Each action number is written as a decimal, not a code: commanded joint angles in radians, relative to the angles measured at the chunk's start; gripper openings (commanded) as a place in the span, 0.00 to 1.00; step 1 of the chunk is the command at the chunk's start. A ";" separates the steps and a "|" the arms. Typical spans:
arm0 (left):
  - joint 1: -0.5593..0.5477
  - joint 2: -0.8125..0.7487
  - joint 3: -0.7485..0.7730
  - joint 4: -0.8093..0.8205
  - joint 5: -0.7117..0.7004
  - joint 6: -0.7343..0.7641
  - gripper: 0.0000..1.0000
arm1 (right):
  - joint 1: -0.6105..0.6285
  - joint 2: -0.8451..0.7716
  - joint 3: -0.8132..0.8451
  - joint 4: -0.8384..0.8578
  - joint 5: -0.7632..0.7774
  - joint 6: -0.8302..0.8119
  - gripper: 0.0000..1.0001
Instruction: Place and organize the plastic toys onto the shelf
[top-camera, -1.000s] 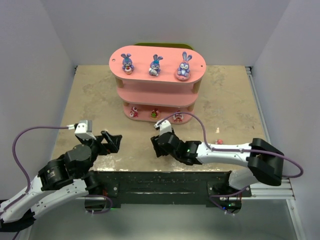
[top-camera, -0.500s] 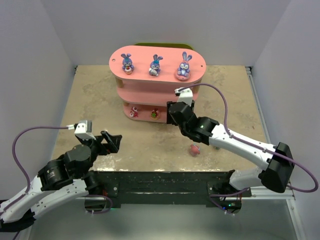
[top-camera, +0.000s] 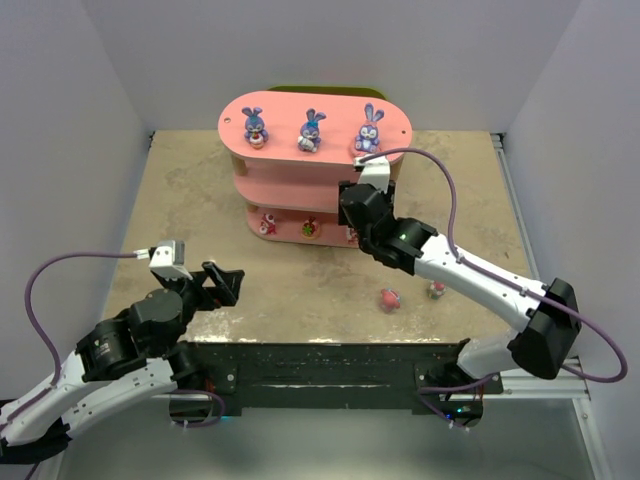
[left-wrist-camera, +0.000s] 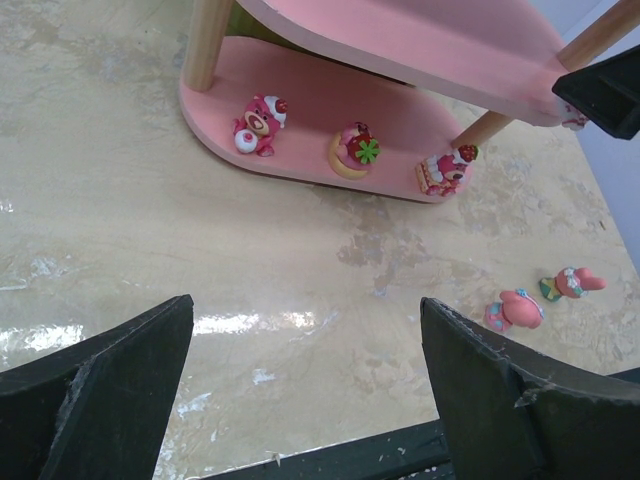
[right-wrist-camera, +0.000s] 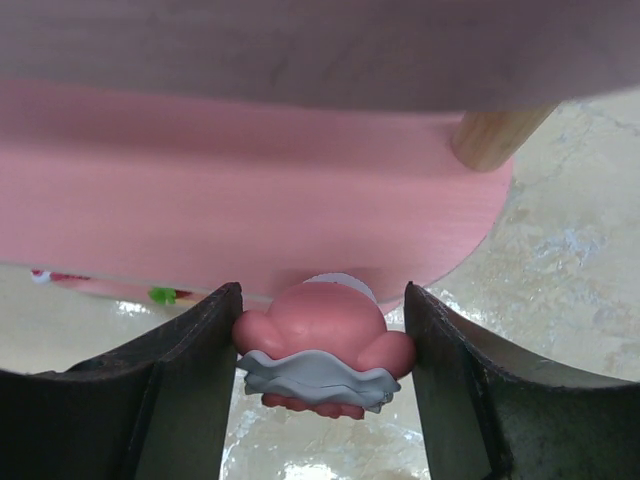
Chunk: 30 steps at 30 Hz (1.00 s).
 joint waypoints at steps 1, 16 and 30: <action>-0.003 0.012 -0.005 0.027 -0.013 0.001 1.00 | -0.022 0.025 0.051 0.067 0.030 -0.028 0.15; -0.003 0.020 -0.005 0.024 -0.019 -0.004 1.00 | -0.070 0.078 0.050 0.131 -0.004 -0.016 0.23; -0.001 0.024 -0.005 0.021 -0.020 -0.005 1.00 | -0.079 0.119 0.059 0.115 -0.002 0.015 0.40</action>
